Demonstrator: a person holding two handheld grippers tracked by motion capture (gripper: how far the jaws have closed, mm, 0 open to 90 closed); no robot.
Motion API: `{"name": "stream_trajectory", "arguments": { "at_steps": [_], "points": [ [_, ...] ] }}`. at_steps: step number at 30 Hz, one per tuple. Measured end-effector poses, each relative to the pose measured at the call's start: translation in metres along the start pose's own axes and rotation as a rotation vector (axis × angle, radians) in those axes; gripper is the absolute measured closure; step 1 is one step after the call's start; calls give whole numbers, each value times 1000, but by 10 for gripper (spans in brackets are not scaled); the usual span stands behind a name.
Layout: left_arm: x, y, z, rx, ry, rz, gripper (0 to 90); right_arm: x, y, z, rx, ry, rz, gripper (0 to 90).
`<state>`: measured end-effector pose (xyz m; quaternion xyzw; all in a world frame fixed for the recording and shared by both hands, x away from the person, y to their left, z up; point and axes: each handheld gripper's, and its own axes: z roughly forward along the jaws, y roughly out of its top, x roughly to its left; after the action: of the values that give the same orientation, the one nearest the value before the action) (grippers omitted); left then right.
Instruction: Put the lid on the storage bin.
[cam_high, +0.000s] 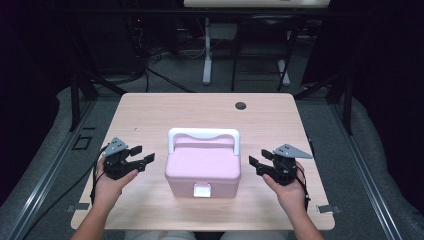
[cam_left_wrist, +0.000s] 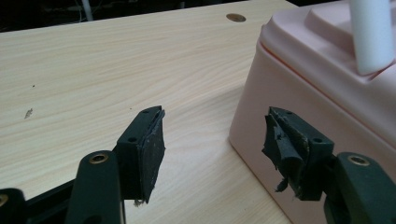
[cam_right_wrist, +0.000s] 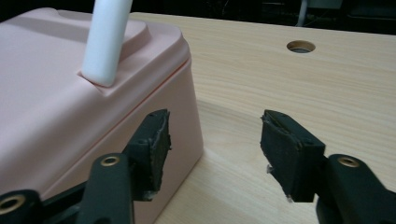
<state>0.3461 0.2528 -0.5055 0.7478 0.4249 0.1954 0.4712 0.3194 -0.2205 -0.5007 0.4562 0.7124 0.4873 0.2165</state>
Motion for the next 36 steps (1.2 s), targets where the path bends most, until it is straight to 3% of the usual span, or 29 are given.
{"name": "stream_trajectory", "arguments": {
  "at_steps": [5, 9, 14, 17, 26, 29, 36],
  "points": [
    [-1, -6, 5, 30, 5, 3, 357, -3, -4, 2, 2, -4, -3, 370],
    [-3, -9, 9, 73, -20, 16, 337, -6, -9, 5, 13, -19, 14, 353],
    [-6, -12, 13, 85, -39, 45, 304, -9, -13, 7, 25, -46, 1, 309],
    [-5, -15, 16, 96, -46, 39, 288, -10, -14, 8, 76, -53, -9, 285],
    [-1, -21, 19, 122, -56, 8, 288, -11, -22, 13, 108, -69, -15, 256],
    [1, -24, 22, 125, -75, -22, 291, -11, -24, 16, 123, -84, -27, 256],
    [3, -27, 23, 135, -56, -32, 291, -7, -30, 22, 149, -109, -73, 256]
  ]
}}
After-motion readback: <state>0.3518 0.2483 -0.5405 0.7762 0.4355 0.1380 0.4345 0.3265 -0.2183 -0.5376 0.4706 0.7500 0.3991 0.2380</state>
